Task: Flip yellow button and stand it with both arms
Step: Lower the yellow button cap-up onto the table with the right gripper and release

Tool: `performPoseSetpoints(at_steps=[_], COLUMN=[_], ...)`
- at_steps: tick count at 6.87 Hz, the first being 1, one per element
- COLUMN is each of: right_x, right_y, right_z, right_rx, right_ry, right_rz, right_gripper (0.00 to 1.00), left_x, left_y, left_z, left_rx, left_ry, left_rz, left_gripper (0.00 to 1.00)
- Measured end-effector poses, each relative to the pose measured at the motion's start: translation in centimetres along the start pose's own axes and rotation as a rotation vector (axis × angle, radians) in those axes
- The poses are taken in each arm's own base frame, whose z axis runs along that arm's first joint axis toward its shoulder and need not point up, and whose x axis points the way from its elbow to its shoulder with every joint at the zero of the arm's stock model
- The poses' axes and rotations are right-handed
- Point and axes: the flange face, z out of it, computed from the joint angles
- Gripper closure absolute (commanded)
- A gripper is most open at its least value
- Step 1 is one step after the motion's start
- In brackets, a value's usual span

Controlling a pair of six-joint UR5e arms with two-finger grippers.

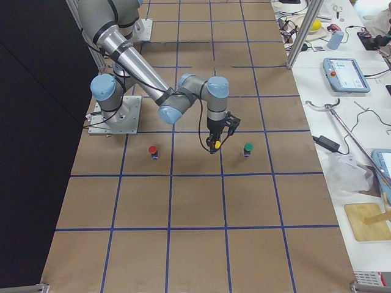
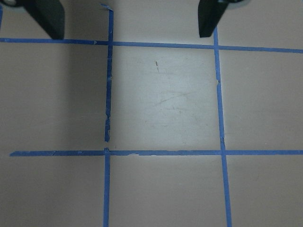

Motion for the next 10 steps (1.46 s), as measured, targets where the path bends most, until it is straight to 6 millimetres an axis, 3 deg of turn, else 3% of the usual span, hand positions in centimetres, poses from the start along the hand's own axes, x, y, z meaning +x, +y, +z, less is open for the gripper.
performPoseSetpoints(at_steps=[2,5,9,10], right_x=[1.2,1.1,2.1,2.2], right_y=[3.4,6.7,7.2,6.9], right_z=[0.4,0.7,3.1,3.8], right_rx=[0.041,0.057,0.097,0.111], right_ry=[0.004,0.004,-0.022,-0.019], right_rz=[0.041,0.051,0.051,0.046], right_gripper=[1.00,0.99,0.97,0.77], left_x=[-0.1,-0.4,-0.6,-0.5], left_y=[0.2,0.8,0.9,0.9], left_z=[-0.2,-0.8,-0.6,-0.9], left_rx=[0.001,-0.008,-0.019,-0.014], left_ry=[-0.004,-0.005,0.005,0.006], left_rz=[-0.003,-0.014,-0.022,-0.021], left_gripper=[0.00,0.00,0.00,0.00])
